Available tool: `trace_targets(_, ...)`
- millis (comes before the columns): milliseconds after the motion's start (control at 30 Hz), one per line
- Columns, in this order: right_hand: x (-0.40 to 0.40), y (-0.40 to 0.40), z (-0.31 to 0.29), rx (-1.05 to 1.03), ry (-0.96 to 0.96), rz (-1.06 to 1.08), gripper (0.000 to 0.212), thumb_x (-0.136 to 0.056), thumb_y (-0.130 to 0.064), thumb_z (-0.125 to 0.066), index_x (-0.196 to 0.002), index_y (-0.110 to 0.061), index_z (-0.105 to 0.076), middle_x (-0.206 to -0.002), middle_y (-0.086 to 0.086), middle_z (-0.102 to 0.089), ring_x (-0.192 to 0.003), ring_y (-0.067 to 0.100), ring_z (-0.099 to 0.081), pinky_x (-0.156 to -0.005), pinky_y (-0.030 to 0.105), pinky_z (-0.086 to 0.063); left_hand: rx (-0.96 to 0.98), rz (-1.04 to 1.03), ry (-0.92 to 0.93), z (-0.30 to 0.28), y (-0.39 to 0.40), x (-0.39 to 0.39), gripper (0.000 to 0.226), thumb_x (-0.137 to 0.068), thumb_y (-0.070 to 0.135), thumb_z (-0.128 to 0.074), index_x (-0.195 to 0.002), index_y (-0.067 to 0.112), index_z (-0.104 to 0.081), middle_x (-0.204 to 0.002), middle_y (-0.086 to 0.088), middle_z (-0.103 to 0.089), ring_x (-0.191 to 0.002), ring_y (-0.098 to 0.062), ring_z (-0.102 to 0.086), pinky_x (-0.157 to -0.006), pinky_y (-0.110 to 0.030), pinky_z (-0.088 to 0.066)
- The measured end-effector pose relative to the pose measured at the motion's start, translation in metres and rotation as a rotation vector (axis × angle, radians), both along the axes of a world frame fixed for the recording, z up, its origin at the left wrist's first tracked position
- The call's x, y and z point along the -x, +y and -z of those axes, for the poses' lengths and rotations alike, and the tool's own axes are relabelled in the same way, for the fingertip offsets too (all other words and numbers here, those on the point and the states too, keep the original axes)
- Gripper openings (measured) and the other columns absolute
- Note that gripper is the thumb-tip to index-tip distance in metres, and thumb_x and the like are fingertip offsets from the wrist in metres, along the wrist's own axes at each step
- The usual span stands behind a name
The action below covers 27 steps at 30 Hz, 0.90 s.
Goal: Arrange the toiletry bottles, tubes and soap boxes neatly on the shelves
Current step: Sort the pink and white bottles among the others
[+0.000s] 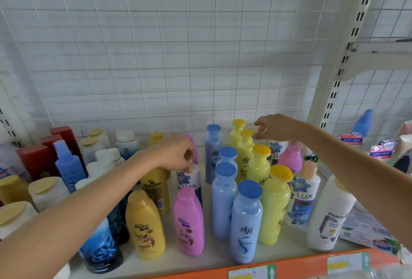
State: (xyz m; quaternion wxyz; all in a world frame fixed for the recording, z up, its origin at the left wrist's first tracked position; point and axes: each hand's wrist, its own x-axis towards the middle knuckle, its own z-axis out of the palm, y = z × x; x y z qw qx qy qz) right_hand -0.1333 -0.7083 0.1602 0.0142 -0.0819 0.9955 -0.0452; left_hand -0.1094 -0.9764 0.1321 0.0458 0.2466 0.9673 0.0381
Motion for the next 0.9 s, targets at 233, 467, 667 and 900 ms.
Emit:
trace_targets(233, -0.019, 0.025, -0.011, -0.024, -0.026, 0.011, 0.045, -0.089, -0.038, -0.056, -0.127, -0.014, -0.052, -0.125, 0.003, -0.058, -0.113, 0.019, -0.053, -0.094, 0.026, -0.039, -0.137, -0.025, 0.126, -0.049, 0.001, -0.006, 0.023, -0.076, 0.028, -0.071, -0.063, 0.025, -0.052, -0.060, 0.012, -0.051, -0.056, -0.003, -0.047, -0.050, -0.019, -0.031)
trace_targets(467, -0.026, 0.042, 0.000, -0.172, -0.125, 0.035, 0.048, -0.084, -0.033, -0.063, -0.127, -0.014, -0.052, -0.127, 0.003, -0.054, -0.114, 0.019, -0.051, -0.094, 0.025, -0.038, -0.436, -0.011, 0.441, -0.121, 0.019, -0.021, 0.017, -0.071, 0.029, -0.074, -0.065, 0.019, -0.061, -0.061, 0.014, -0.055, -0.061, -0.006, -0.050, -0.053, -0.020, -0.034)
trace_targets(667, -0.017, 0.055, 0.016, -0.112, -0.221, 0.071, 0.049, -0.079, -0.023, -0.071, -0.125, -0.017, -0.054, -0.117, 0.006, -0.052, -0.078, 0.018, -0.060, -0.062, 0.019, -0.048, -0.803, 0.056, 0.716, -0.135, 0.051, -0.013, 0.020, -0.075, 0.027, -0.070, -0.079, 0.007, -0.067, -0.071, 0.003, -0.060, -0.064, -0.011, -0.051, -0.058, -0.013, -0.035)
trace_targets(900, -0.025, 0.071, 0.015, -0.078, -0.089, 0.070, 0.036, -0.081, -0.021, -0.066, -0.112, -0.005, -0.060, -0.112, 0.010, -0.060, -0.087, 0.022, -0.062, -0.064, 0.017, -0.046, -0.814, 0.170, 0.685, -0.113, 0.105, 0.006, 0.020, -0.079, 0.029, -0.069, -0.075, 0.015, -0.055, -0.077, 0.006, -0.058, -0.070, -0.012, -0.051, -0.065, -0.021, -0.034)
